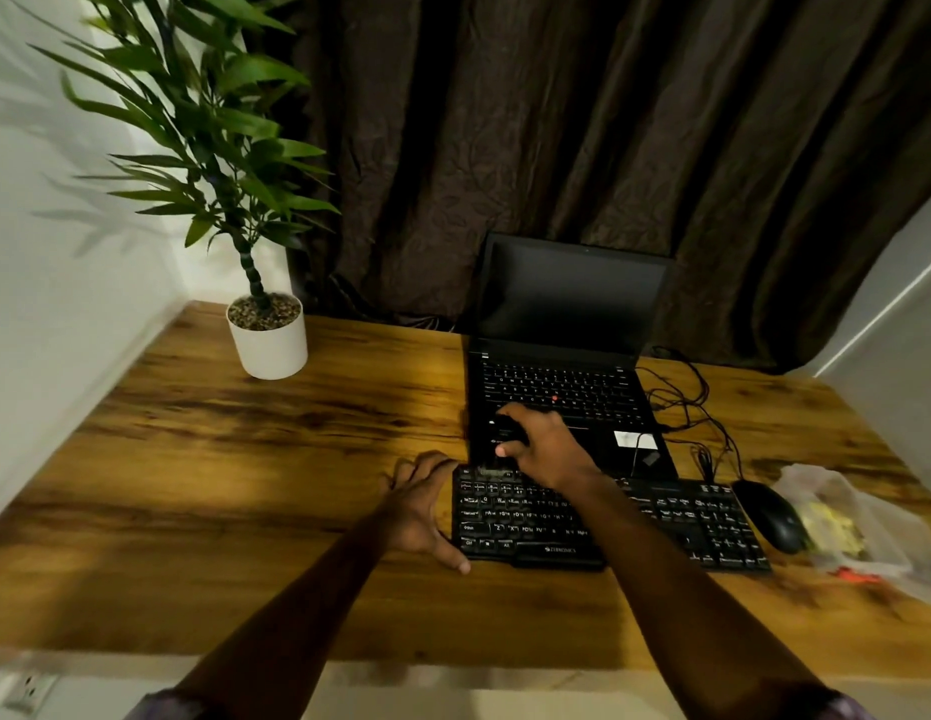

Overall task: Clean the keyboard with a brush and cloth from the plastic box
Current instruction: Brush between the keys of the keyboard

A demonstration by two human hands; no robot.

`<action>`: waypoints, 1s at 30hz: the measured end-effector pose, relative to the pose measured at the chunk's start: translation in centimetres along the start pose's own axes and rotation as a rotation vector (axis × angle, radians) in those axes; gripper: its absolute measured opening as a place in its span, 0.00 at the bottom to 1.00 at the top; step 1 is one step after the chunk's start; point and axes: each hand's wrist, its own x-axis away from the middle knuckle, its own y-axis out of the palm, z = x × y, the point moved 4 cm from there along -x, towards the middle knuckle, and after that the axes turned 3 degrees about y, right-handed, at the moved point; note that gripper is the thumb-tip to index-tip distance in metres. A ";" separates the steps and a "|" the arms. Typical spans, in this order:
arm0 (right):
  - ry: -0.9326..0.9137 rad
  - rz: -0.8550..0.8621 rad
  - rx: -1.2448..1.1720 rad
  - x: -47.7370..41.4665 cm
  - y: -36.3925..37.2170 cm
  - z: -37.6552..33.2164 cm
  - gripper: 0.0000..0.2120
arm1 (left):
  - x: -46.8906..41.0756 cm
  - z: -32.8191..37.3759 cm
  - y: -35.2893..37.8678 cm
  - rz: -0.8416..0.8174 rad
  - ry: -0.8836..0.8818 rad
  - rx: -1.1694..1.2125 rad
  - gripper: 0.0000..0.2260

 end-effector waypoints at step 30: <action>-0.007 0.047 0.027 2.4 -0.9 1.5 0.20 | -0.2 0.3 -0.1 -0.070 -0.029 -0.031 0.64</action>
